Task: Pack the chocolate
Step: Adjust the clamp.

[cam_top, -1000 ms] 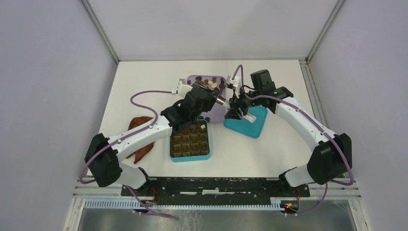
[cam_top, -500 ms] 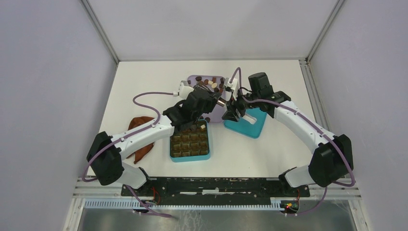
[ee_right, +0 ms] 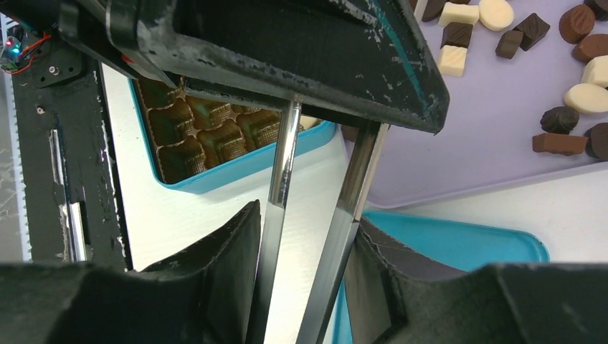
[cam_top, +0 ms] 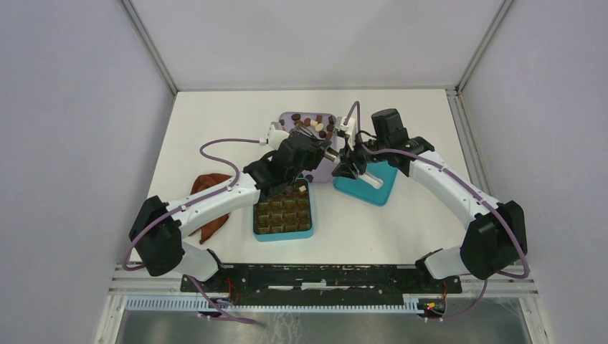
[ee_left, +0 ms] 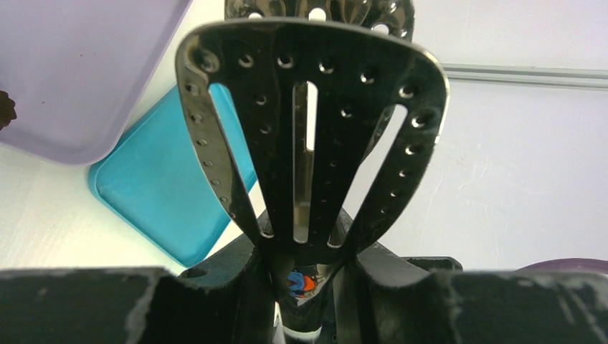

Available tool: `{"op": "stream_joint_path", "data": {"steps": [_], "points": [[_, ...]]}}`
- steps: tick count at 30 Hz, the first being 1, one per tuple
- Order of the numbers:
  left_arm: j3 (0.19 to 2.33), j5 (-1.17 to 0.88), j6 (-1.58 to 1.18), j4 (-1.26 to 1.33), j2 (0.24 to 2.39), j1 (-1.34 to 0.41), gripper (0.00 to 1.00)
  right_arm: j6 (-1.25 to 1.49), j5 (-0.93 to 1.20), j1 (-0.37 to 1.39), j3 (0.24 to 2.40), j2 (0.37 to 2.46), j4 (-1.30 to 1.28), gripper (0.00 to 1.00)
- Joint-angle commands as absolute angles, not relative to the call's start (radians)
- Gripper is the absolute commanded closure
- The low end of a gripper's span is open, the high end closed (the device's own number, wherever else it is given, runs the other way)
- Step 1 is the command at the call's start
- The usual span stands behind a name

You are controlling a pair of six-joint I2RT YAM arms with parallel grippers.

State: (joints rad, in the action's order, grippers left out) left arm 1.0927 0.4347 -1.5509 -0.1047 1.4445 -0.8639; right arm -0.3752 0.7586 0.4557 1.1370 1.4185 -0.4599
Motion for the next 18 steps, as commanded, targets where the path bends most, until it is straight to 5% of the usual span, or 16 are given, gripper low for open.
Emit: {"op": "stream_joint_path", "data": {"steps": [1,4,10,18], "points": [[1.085,0.452,-1.614,-0.003,1.41,-0.861,0.87,-0.393,0.833,0.461,1.15,1.411,-0.466,0.67],[1.08,0.446,-1.614,-0.003,1.408,-0.861,0.86,-0.396,0.834,0.46,1.16,1.417,-0.479,0.67],[1.077,0.447,-1.604,0.027,1.4,-0.861,0.86,-0.416,0.755,0.456,1.183,1.427,-0.523,0.3],[1.076,0.455,-1.587,0.021,1.4,-0.861,0.86,-0.389,0.789,0.443,1.199,1.42,-0.531,0.24]]}}
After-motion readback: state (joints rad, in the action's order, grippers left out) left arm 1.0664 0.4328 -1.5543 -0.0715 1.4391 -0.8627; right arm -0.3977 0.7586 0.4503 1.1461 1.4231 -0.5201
